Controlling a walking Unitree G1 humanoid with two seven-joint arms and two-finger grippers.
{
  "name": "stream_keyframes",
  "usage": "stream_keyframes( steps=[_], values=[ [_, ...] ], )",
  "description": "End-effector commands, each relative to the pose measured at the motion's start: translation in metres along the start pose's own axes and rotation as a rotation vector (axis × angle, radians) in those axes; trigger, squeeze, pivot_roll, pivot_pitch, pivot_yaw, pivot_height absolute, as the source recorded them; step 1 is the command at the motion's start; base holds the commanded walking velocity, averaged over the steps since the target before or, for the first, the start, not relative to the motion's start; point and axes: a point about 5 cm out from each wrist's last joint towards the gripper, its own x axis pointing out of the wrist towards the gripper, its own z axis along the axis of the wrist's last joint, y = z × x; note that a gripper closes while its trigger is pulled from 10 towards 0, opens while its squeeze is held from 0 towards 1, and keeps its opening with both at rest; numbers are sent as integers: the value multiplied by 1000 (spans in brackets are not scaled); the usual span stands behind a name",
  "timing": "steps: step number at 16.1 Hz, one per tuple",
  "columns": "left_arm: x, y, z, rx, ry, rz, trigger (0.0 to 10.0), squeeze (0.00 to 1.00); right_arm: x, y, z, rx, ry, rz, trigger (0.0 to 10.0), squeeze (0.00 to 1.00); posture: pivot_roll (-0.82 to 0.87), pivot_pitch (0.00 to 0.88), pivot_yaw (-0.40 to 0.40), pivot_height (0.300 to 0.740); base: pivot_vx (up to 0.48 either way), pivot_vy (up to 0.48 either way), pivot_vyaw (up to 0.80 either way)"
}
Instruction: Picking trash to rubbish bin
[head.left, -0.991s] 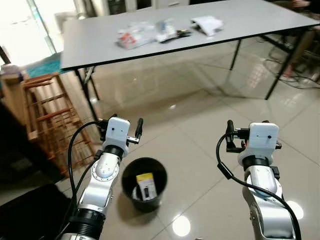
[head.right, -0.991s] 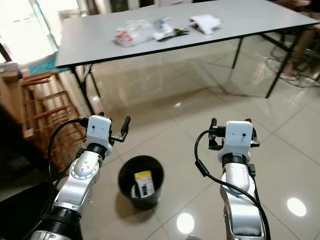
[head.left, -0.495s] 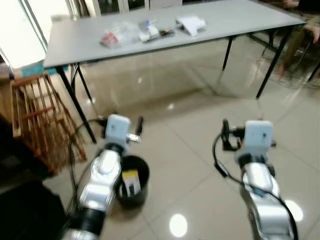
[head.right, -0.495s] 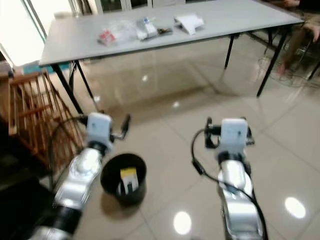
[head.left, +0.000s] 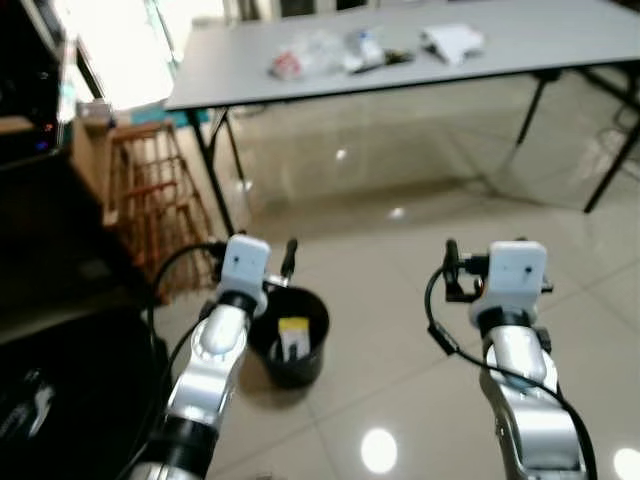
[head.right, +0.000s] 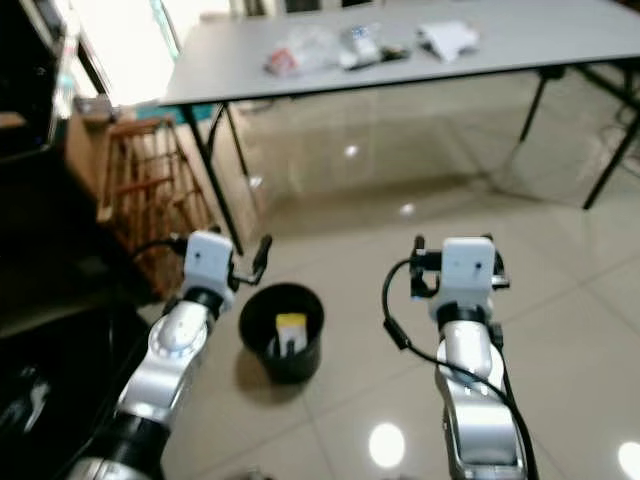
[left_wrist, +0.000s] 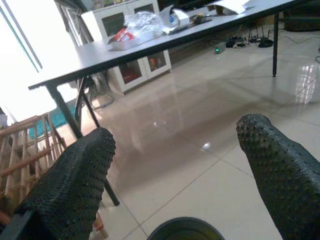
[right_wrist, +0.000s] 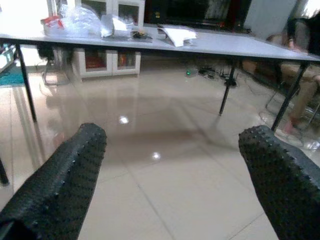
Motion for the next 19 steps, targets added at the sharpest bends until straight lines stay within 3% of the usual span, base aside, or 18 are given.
stream_keyframes(
  steps=[1, 6, 7, 10, 19],
  values=[
    [-2, 2, -2, 7, 10, -2, 10000, 0, 1, 2, 3, 7, -6, 15, 10000, 855, -99, 68, 61, 740, 0, 0, 744],
    [0, 2, -2, 3, 9, -22, 10000, 0, 3, 4, 2, 21, -8, 16, 10000, 843, -96, 60, 67, 740, 0, -125, 721],
    [1, 2, -2, 3, 9, -24, 10000, 0, 4, 4, 2, 24, -8, 14, 10000, 773, -96, 58, 68, 740, 0, -326, 494],
    [2, 2, -2, 0, 8, -27, 10000, 0, 5, 5, 2, 26, -3, 20, 10000, 698, -95, 51, 67, 740, 0, -480, 0],
    [2, 2, -2, -2, 7, -27, 10000, 0, 7, 6, 2, 25, -2, 26, 10000, 690, -93, 51, 63, 740, 0, -480, 0]
  ],
)
